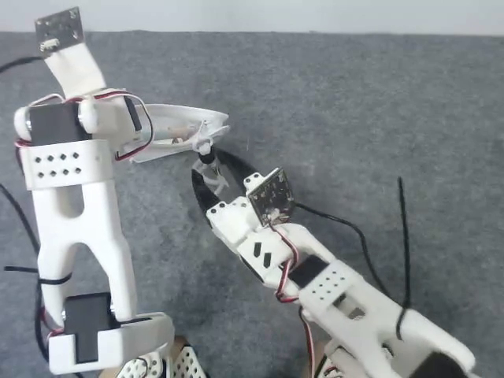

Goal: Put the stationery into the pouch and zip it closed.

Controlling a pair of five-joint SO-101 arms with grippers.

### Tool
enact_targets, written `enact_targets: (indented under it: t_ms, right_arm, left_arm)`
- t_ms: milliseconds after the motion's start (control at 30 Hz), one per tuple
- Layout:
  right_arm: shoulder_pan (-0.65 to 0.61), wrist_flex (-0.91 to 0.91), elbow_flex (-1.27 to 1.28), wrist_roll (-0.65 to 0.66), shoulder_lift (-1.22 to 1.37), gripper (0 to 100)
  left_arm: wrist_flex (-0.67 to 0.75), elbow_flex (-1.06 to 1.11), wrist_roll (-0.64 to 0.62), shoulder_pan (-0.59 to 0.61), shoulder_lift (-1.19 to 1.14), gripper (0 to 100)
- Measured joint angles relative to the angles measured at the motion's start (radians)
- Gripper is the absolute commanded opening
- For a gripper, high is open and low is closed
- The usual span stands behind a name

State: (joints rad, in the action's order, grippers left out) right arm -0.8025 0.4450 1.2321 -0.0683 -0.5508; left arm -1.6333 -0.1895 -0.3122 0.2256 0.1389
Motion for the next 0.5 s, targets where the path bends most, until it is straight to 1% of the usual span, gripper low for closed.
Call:
enact_targets:
  t_ms: [67, 167, 267, 300, 433, 500]
  right_arm:
    - [0.000, 0.075, 0.000, 0.012, 0.052, 17.3]
    - [0.009, 0.161, -0.025, 0.069, 0.127, 17.3]
    - [0.026, 0.216, -0.055, 0.083, 0.203, 17.2]
    - [0.031, 0.230, -0.058, 0.084, 0.221, 16.3]
    - [0.049, 0.293, -0.058, 0.091, 0.241, 7.3]
    - [0.054, 0.304, -0.058, 0.092, 0.241, 6.5]
  left_arm:
    - [0.000, 0.000, 0.000, 0.000, 0.000, 1]
    - [0.000, 0.000, 0.000, 0.000, 0.000, 1]
    - [0.000, 0.000, 0.000, 0.000, 0.000, 1]
    - [0.000, 0.000, 0.000, 0.000, 0.000, 1]
    - [0.000, 0.000, 0.000, 0.000, 0.000, 1]
    - [0.000, 0.000, 0.000, 0.000, 0.000, 1]
